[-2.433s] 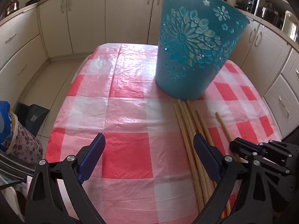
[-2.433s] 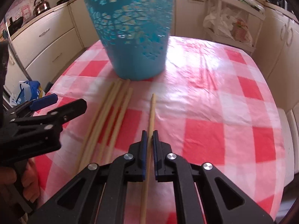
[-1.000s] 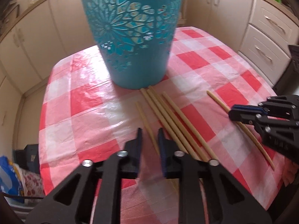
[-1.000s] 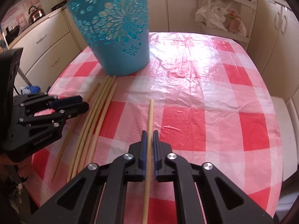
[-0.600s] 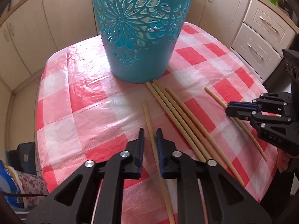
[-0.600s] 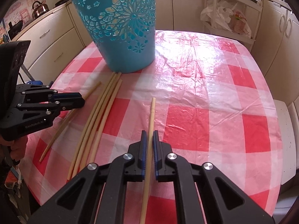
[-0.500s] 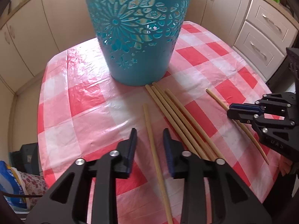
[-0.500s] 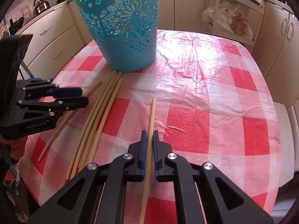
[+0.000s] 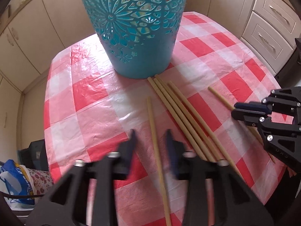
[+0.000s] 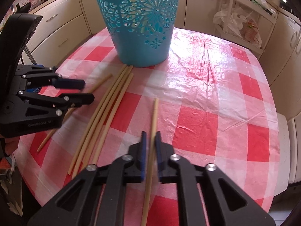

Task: Organize utensils
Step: 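Move the left gripper to the stick pile while the right holds its stick, then grasp a stick with the left gripper and lift it over the bin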

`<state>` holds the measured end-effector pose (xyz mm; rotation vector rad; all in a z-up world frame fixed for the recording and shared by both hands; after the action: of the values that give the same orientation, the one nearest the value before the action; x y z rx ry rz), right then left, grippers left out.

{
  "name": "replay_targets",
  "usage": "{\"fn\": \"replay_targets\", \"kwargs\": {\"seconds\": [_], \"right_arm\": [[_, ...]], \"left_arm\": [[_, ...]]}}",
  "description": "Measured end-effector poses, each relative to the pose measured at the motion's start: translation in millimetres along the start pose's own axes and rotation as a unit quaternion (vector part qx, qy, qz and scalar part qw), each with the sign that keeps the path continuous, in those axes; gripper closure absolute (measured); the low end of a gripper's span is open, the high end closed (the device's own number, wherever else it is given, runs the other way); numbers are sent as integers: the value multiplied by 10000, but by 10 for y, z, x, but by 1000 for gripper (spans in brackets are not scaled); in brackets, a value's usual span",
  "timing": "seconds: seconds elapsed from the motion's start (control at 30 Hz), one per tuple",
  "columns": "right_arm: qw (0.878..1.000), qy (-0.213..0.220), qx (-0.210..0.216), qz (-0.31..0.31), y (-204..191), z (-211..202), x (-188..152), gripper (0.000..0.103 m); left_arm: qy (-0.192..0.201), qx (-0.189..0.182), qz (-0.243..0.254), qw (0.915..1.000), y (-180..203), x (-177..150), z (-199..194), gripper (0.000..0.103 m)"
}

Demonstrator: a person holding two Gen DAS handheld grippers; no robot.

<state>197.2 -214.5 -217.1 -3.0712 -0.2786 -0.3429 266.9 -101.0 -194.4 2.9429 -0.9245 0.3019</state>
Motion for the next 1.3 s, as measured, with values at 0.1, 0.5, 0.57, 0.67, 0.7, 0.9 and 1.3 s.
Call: {"fn": "replay_targets", "kwargs": {"seconds": [0.1,0.5,0.57,0.67,0.7,0.9,1.3], "right_arm": [[9987,134,392,289,45,-44,-59,97],[9809,607,1350,1264,358,-21,-159,97],[9815,614,1314,1250,341,-25,-156,97],[9807,619,1358,1264,344,-11,-155,97],[9803,622,1376,1271,350,-11,-158,97],[9797,634,1409,1278,368,-13,-171,97],[9792,631,1455,1264,371,-13,-171,97]], "left_arm": [[99,-109,-8,9999,19,-52,-66,99],[3399,-1016,-926,9304,-639,306,-2001,99],[3709,-1043,-996,9174,-656,423,-2182,99],[4056,-1011,-1008,9029,-603,595,-2369,99],[4164,-965,-1006,8984,-583,661,-2428,99],[4728,-821,-1353,8669,-574,1038,-2638,99],[4833,-235,-2076,8502,-893,1507,-2213,99]]}}
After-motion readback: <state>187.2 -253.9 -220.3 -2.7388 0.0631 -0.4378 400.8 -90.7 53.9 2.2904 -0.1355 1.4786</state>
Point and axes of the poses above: each gripper's, at about its wrist camera, not at the fingertips, and z roughly the way its jaws point, y to its right, x to its top, the point moved 6 cm from there along z, roughly the way its jaws point, and after that the axes turned 14 degrees about -y, right-handed, at the moved point
